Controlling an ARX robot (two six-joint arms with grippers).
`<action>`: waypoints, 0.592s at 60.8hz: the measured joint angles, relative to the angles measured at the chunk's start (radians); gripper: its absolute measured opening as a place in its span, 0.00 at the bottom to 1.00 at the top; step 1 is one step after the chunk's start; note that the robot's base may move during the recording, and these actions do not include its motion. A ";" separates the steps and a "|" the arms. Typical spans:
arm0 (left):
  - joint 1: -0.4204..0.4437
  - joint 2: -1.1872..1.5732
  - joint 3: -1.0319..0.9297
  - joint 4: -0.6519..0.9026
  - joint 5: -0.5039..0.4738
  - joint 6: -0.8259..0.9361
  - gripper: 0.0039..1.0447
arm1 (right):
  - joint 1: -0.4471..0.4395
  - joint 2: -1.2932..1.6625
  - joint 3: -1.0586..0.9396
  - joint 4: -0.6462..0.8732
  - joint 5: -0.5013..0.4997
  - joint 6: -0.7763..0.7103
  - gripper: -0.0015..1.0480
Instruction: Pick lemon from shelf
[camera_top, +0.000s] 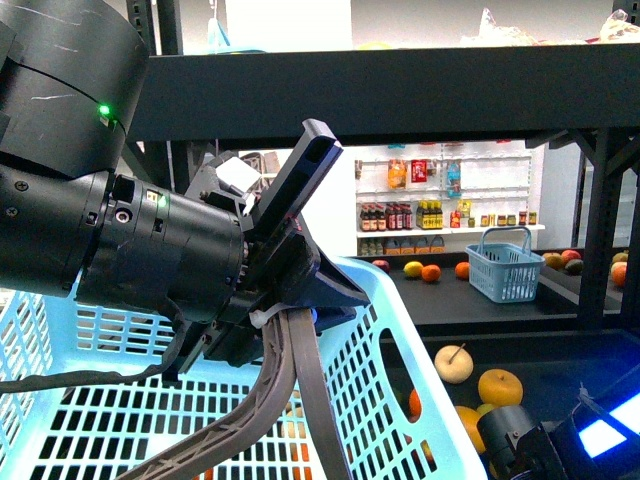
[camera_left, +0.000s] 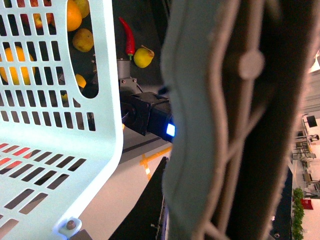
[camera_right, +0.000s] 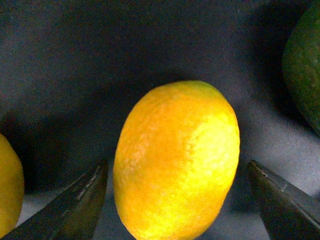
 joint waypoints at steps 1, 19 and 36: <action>0.000 0.000 0.000 0.000 0.000 0.000 0.12 | 0.000 0.000 -0.005 0.020 0.000 -0.005 0.74; 0.000 0.000 0.000 0.000 0.000 0.000 0.12 | -0.019 -0.025 -0.066 0.089 -0.026 -0.047 0.50; 0.000 0.000 0.000 0.000 0.001 0.000 0.12 | -0.074 -0.301 -0.374 0.277 -0.097 -0.156 0.47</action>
